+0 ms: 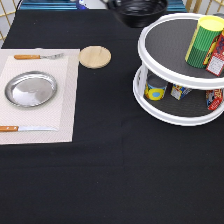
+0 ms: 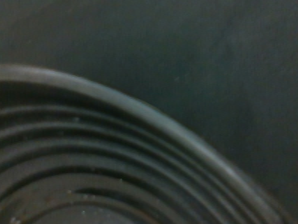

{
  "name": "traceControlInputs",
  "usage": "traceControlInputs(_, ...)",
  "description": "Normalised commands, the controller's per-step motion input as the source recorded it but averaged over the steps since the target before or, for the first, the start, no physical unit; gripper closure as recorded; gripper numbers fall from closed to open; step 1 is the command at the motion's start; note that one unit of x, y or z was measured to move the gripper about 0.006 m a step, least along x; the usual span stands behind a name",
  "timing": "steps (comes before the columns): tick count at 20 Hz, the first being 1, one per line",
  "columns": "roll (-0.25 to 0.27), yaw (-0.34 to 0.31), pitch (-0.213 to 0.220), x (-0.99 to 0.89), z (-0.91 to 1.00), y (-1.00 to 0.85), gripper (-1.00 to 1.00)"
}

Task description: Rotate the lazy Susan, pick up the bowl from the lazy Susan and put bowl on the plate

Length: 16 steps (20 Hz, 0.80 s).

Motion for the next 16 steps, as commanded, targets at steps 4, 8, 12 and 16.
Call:
traceControlInputs(4, 0.0, -0.096, -0.003, -0.08, -0.08, -0.81, 1.0)
traceControlInputs(8, 0.0, -0.219, 0.0, -0.22, -0.09, -0.46, 1.0)
traceControlInputs(12, 0.0, -0.269, -0.003, -0.25, -0.16, -0.33, 1.0)
traceControlInputs(16, 0.0, -0.256, -0.019, -0.21, -0.21, -0.37, 1.0)
